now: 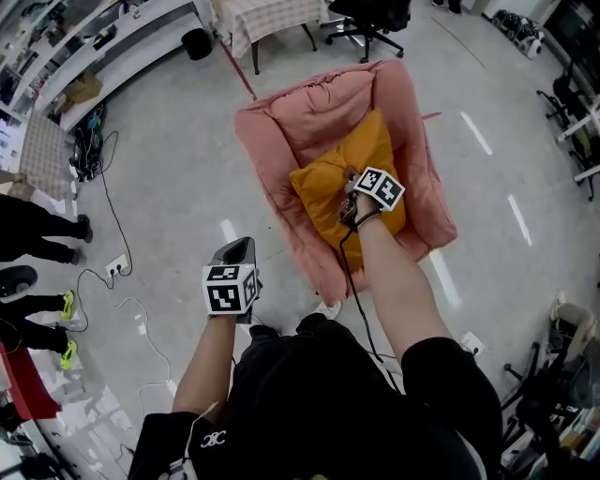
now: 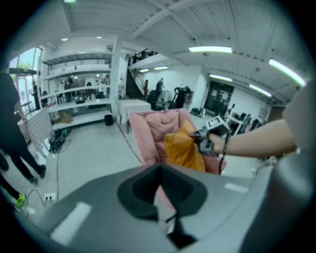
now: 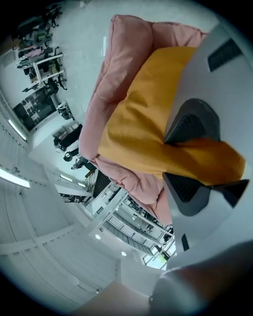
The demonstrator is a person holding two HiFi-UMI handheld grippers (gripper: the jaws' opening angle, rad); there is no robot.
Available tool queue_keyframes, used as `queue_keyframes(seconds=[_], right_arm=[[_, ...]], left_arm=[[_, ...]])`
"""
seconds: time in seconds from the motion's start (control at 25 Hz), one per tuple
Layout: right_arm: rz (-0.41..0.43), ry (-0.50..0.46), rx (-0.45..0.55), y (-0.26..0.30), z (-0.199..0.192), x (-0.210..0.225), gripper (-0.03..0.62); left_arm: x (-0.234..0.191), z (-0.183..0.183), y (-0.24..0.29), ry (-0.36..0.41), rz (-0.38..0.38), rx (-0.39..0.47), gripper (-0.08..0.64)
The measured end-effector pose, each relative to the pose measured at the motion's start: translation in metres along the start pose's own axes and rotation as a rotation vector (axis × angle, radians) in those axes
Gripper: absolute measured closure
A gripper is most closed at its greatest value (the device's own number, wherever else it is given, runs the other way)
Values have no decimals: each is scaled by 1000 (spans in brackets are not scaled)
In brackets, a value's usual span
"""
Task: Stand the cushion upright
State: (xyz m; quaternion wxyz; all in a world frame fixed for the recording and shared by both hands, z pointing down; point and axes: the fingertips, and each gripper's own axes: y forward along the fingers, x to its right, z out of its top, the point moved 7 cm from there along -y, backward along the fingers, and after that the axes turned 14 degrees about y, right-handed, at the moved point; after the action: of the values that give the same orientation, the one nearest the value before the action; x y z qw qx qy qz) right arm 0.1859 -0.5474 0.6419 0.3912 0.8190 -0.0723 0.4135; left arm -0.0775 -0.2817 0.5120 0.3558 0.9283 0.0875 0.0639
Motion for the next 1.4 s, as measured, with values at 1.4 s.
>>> queue_keyframes(seconds=[1.4], right_arm=[[105,-780,434,-226,-46,-141,594]], left_arm=[[53,121,0,120,-144,350,560]])
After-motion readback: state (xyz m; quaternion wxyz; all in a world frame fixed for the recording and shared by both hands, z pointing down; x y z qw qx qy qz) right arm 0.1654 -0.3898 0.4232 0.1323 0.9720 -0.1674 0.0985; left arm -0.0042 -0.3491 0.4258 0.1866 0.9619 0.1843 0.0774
